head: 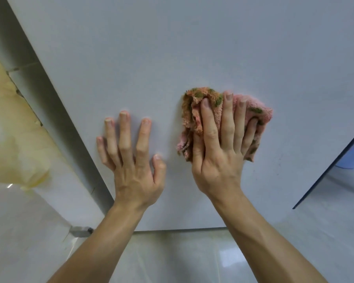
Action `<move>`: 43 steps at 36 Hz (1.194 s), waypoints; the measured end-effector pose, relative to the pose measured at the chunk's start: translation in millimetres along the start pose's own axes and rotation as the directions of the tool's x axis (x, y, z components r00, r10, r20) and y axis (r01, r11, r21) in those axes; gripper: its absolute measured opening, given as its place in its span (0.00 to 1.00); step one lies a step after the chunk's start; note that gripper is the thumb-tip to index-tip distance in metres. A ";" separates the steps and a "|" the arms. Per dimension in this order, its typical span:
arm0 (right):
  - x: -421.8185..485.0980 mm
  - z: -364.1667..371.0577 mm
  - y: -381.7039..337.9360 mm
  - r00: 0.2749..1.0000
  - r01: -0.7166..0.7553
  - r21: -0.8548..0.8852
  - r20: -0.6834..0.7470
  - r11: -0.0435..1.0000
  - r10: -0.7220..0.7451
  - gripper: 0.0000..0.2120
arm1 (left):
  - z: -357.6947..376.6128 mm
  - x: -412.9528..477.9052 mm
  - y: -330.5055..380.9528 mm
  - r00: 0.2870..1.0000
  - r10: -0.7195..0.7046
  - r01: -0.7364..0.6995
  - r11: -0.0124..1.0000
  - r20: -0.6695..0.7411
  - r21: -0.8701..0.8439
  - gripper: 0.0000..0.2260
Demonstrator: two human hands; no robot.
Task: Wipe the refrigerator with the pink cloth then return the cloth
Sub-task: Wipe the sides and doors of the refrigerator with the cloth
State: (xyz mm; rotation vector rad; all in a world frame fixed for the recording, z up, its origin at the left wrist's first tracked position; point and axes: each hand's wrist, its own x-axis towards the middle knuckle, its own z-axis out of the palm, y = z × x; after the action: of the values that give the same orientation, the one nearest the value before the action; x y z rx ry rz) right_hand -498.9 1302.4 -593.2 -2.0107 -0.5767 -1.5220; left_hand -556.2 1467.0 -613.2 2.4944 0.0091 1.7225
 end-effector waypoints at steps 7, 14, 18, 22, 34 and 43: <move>-74.0 6.0 29.0 0.984 0.130 -0.046 0.130 0.990 -0.123 0.29 | 4.1 0.1 2.2 1.000 -0.007 0.007 1.000 -0.009 0.005 0.34; -66.2 -5.1 27.6 0.974 0.123 -0.058 0.199 0.991 -0.110 0.33 | 0.9 2.8 5.6 1.000 -0.017 0.017 1.000 0.004 0.022 0.35; -17.7 -14.8 21.4 0.980 0.106 -0.007 0.168 0.994 -0.104 0.28 | -2.0 2.8 5.7 1.000 0.003 -0.004 0.999 0.030 0.043 0.36; 24.8 -15.1 12.3 0.998 0.015 0.034 0.057 0.999 -0.017 0.27 | -1.1 2.1 9.8 1.000 -0.013 0.011 0.999 0.028 0.044 0.36; -79.9 -0.5 46.6 0.987 0.112 -0.040 0.119 0.993 -0.106 0.28 | 9.5 0.5 12.5 0.999 -0.017 0.018 0.999 -0.034 0.036 0.33; -51.2 -13.2 34.8 0.981 0.032 0.047 0.192 0.998 -0.040 0.27 | 12.3 0.0 15.6 0.999 -0.021 0.022 0.999 -0.046 0.031 0.34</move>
State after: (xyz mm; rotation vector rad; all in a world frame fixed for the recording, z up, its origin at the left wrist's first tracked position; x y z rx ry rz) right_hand -500.3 1266.9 -645.6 -2.1390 -0.7205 -1.3308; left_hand -545.7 1450.4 -616.1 2.4669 0.0674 1.7844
